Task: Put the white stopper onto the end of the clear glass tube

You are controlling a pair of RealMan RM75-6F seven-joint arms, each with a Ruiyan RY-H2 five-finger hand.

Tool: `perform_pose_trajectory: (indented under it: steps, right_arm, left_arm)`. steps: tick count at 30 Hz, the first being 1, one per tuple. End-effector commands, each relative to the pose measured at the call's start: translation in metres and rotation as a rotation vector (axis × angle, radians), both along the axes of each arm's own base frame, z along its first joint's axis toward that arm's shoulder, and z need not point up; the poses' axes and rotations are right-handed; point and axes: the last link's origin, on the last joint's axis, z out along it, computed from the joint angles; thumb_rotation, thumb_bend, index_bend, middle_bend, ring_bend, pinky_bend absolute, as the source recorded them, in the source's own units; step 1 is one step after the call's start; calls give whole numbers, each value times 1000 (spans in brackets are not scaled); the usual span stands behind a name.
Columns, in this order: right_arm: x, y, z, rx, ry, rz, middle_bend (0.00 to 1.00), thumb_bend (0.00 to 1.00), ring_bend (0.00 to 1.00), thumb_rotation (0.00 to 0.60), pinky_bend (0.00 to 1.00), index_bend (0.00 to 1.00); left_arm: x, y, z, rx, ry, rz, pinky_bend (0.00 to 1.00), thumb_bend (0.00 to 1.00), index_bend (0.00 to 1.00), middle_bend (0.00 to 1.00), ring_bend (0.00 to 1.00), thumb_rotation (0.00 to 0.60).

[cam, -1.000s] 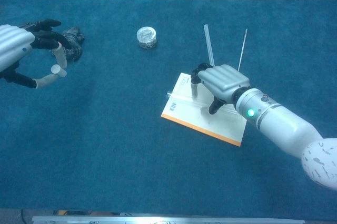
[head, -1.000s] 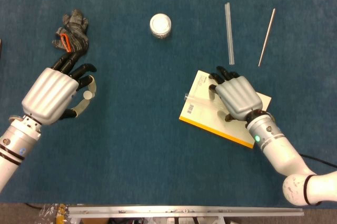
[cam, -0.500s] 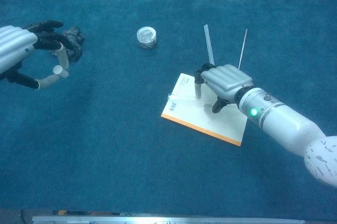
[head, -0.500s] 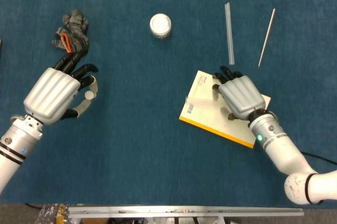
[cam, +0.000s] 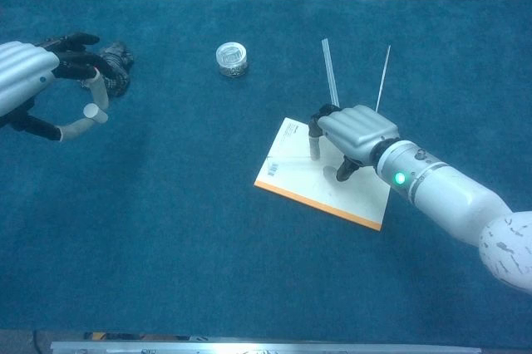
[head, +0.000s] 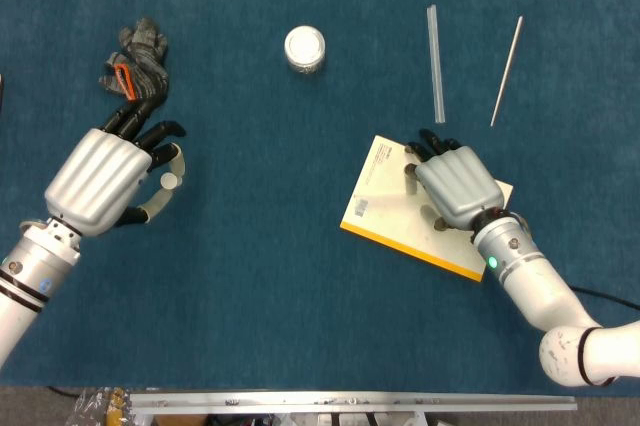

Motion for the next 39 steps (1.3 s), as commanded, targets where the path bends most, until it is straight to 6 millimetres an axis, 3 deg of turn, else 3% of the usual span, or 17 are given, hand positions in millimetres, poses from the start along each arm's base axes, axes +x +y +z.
perform_pose_trajectory:
  steps: [1, 12, 24, 31, 39]
  right_arm:
    - [1, -1, 1, -5, -5, -1, 201, 358, 23, 600, 210, 506]
    - [-4, -5, 9, -21, -29, -18, 227, 388, 32, 600, 210, 540]
    - [4, -24, 44, -94, -213, -61, 236, 395, 41, 600, 210, 555]
    - [12, -37, 60, -135, -346, -74, 237, 395, 45, 600, 210, 555]
    - [27, -48, 56, -147, -448, -74, 236, 395, 52, 600, 210, 555]
  left_arm:
    - [0, 0, 0, 0, 0, -1, 80, 338, 485, 255, 37, 600]
    - [1, 0, -1, 1, -2, -1, 80, 339, 485, 253, 37, 600]
    - [5, 10, 13, 44, -32, 19, 80, 339, 485, 253, 36, 600]
    - [20, 21, 24, 37, -73, 30, 80, 338, 485, 254, 37, 600]
    - [45, 37, 37, -5, -171, 82, 80, 338, 485, 254, 36, 600]
